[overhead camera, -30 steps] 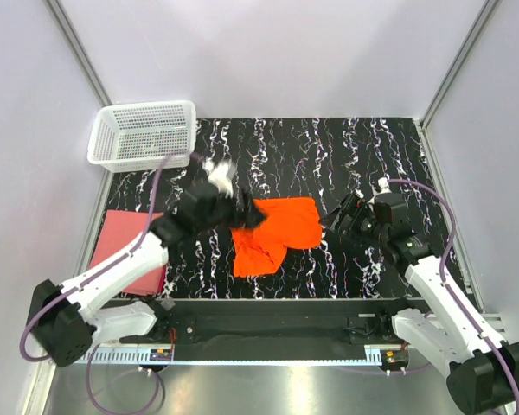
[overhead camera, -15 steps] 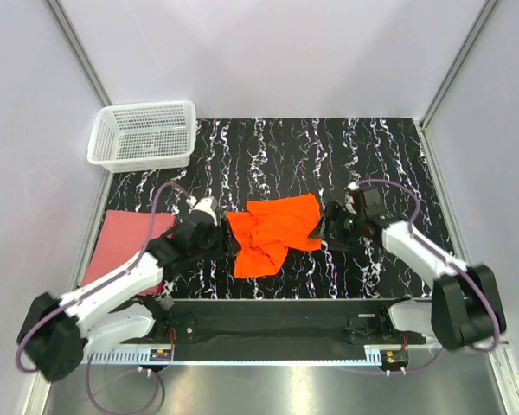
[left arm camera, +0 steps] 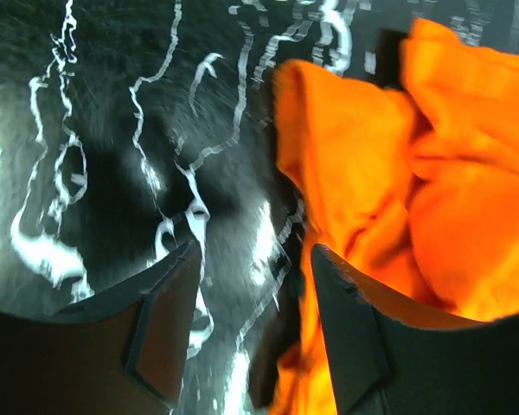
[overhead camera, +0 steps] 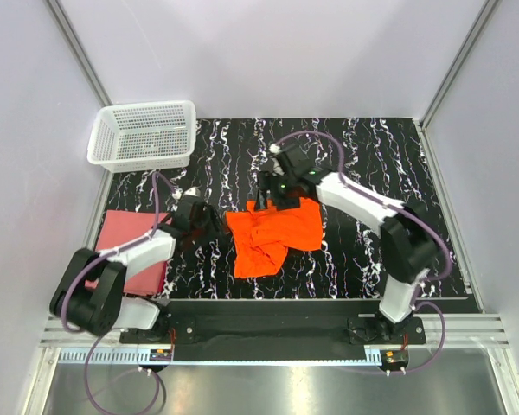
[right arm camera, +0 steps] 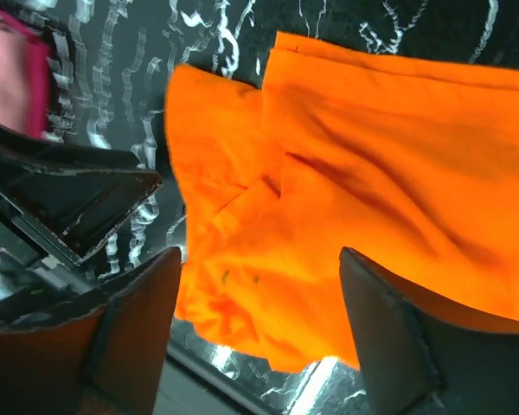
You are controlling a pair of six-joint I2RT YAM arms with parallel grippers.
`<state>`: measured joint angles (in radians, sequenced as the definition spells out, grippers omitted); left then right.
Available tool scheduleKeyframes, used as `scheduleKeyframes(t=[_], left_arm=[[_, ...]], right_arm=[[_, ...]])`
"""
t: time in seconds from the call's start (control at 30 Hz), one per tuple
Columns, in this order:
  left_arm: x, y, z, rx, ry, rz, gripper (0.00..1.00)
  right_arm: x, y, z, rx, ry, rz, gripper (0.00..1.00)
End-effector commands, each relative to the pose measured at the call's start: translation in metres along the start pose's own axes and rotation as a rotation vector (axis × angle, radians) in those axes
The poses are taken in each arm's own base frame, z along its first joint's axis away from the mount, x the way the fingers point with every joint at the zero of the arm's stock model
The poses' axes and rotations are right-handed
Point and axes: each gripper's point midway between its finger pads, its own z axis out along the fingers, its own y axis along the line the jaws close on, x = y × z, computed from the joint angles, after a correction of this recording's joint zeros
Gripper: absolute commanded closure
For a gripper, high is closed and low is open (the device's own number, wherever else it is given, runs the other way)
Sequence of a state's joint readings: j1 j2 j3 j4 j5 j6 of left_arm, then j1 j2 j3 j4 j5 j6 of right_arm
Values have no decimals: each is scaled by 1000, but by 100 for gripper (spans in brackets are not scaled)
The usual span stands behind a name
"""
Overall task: Fold and stack the t-shirts
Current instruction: Flatten the tshirt out
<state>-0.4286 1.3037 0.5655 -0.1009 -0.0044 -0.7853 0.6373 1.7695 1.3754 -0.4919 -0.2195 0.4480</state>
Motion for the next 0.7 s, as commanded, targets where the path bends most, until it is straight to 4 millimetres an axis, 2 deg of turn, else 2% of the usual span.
scheduleKeyframes(t=[0.0,0.03,0.1,0.13,0.17,0.2,0.23,0.43,0.53,0.67], left_arm=[[-7,-26,14,154,24,-48,43],[-3,-21,21,154,45,-78,45],[-7,-31,23,224,46,-100,49],[-6,-30,26,228,54,-112,49],[-6,-33,26,243,61,-116,49],[-7,-37,27,256,59,-111,49],[-9,-38,29,258,62,-113,49],[-13,-38,34,244,59,-132,47],[-16,-37,32,247,43,-141,48],[-22,-37,22,247,3,-138,50]], right_arm=[[4,-6,16,146,39,-68,22],[9,-10,28,166,65,-68,26],[8,-7,36,192,72,-85,31],[14,-12,46,214,99,-92,32],[15,-16,49,240,108,-99,33],[14,-11,52,234,109,-112,35],[16,-18,58,265,116,-123,35],[12,-20,77,286,133,-156,30],[5,-18,81,291,122,-184,26],[-15,-20,83,328,74,-232,25]])
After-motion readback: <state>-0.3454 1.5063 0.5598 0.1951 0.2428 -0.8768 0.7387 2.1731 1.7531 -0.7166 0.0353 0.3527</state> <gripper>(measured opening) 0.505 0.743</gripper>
